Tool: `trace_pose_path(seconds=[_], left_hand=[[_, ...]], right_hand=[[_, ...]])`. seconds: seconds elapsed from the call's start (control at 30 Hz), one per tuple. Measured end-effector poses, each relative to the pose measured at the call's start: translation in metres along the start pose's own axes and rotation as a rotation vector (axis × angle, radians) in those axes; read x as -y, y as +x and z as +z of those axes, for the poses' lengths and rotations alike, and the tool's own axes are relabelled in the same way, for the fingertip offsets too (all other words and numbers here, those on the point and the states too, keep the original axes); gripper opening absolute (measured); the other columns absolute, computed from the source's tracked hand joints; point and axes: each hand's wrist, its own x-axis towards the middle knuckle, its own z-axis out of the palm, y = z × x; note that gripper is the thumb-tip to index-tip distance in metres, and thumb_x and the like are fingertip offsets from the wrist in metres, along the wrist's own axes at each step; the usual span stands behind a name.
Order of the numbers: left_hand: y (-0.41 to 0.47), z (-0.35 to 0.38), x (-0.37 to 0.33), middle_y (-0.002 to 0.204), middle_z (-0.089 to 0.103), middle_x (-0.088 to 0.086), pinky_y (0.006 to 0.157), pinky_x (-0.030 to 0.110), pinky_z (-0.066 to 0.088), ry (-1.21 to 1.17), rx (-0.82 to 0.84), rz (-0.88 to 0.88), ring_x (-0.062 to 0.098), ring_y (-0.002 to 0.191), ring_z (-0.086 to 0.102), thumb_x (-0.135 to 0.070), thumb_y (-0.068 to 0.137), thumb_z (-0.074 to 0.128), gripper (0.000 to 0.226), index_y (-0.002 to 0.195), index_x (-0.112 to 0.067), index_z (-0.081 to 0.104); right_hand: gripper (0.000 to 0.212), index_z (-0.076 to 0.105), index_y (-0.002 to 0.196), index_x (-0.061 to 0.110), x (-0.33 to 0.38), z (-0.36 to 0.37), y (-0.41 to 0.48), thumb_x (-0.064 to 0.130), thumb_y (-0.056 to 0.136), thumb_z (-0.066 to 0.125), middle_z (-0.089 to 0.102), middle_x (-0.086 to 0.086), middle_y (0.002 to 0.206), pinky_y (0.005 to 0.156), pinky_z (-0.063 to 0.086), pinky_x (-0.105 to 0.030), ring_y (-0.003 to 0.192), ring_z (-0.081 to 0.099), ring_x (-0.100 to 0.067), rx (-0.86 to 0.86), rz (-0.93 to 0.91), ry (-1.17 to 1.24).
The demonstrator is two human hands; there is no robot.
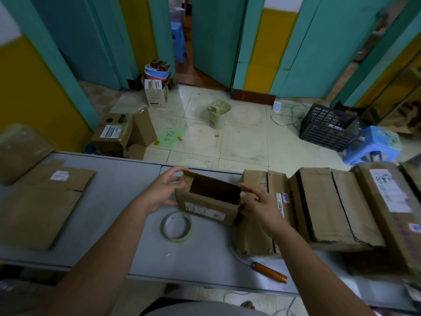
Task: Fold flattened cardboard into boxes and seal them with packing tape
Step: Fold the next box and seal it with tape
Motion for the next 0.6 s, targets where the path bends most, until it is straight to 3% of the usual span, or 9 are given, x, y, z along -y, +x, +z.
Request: trace_pose_path(seconds=[0.17, 0.3, 0.4, 0.6], left_hand=[[-0.007, -0.002, 0.005, 0.14, 0.054, 0.0, 0.077, 0.051, 0.066, 0.001, -0.024, 0.034, 0.029, 0.125, 0.06, -0.009, 0.099, 0.074, 0.046, 0.126, -0.044, 0.062], [-0.009, -0.002, 0.009, 0.141, 0.057, 0.001, 0.075, 0.053, 0.066, 0.012, -0.043, 0.088, 0.031, 0.118, 0.067, -0.004, 0.099, 0.072, 0.026, 0.105, -0.027, 0.064], [-0.012, 0.0, 0.007, 0.14, 0.058, -0.006, 0.073, 0.046, 0.066, 0.03, -0.005, 0.111, 0.022, 0.114, 0.07, -0.004, 0.101, 0.069, 0.035, 0.114, -0.036, 0.073], [-0.014, -0.003, 0.009, 0.139, 0.055, -0.015, 0.075, 0.039, 0.065, 0.061, 0.06, 0.136, 0.009, 0.108, 0.072, -0.001, 0.099, 0.07, 0.051, 0.122, -0.046, 0.071]], right_hand=[[0.03, 0.074, 0.124, 0.035, 0.003, -0.008, -0.001, 0.02, 0.099, 0.069, 0.072, 0.008, 0.123, 0.094, 0.062, -0.049, 0.112, 0.072, -0.019, 0.062, -0.012, -0.022], [0.029, 0.073, 0.125, 0.032, 0.001, -0.004, -0.005, 0.018, 0.1, 0.068, 0.068, 0.003, 0.131, 0.095, 0.061, -0.049, 0.114, 0.071, -0.022, 0.002, -0.041, -0.033], [0.033, 0.067, 0.134, 0.027, -0.002, -0.002, -0.009, 0.017, 0.102, 0.065, 0.064, 0.0, 0.136, 0.096, 0.061, -0.051, 0.119, 0.068, -0.024, -0.01, -0.048, -0.037], [0.039, 0.064, 0.139, 0.031, -0.005, -0.003, -0.008, 0.02, 0.101, 0.066, 0.064, 0.003, 0.134, 0.096, 0.061, -0.048, 0.119, 0.068, -0.023, -0.004, -0.021, -0.016]])
